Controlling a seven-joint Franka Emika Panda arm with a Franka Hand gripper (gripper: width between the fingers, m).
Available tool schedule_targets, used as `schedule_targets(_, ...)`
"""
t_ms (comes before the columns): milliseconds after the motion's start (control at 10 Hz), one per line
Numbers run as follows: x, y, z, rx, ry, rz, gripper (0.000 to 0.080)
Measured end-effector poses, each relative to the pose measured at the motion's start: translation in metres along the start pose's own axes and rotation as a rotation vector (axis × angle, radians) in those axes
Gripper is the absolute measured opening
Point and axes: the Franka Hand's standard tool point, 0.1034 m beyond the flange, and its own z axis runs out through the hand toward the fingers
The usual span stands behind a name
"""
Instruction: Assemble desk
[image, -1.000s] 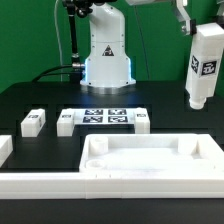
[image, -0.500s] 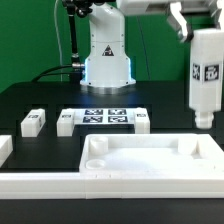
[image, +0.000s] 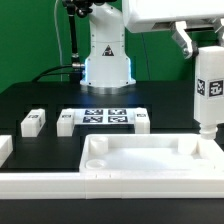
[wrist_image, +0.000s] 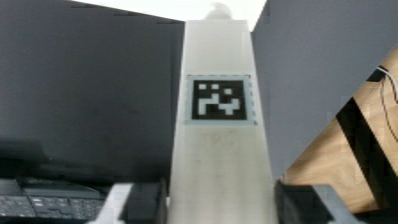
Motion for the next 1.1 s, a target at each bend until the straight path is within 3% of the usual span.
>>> schedule_targets(100, -0.009, 0.005, 0.006, -0.009, -0.018, -0.029, 0.0291)
schedule_targets(300, -0.005, 0.013, 0.007, -0.017, -0.017, -0.055, 0.0291)
schedule_targets(1100, -0.018, 0.000, 0.027, 0.003, -0.042, -0.060, 0.0291)
